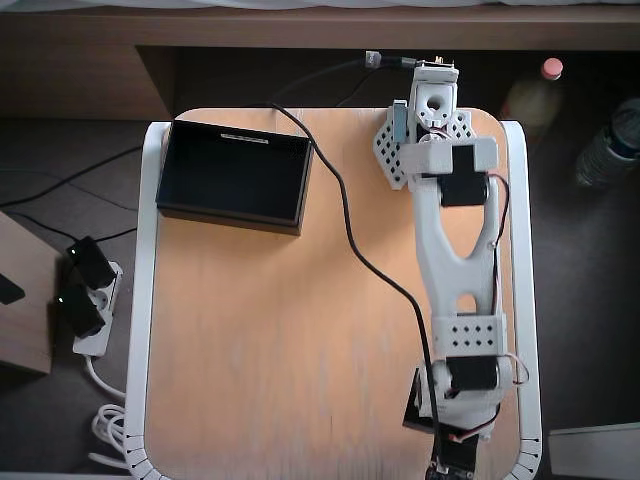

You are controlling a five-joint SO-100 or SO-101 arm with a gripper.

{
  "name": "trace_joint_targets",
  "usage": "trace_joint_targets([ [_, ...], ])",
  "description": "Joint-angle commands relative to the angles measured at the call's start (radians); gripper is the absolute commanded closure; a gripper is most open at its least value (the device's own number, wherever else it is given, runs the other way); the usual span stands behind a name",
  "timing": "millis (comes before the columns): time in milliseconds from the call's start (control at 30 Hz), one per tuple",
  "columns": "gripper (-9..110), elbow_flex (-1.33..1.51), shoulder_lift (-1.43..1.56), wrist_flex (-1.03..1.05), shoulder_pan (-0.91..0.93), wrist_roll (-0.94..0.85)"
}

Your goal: Grasp a lego block and put it in the bin.

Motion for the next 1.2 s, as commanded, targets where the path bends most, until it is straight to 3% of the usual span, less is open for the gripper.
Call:
trace_joint_targets([
  [0,102,-0.135,0.285,0.106,0.028,0.009],
  [433,102,-0.135,0.63,0.428,0.282,0.092],
  [1167,101,-0.124,0.736,0.485,1.195,0.281],
])
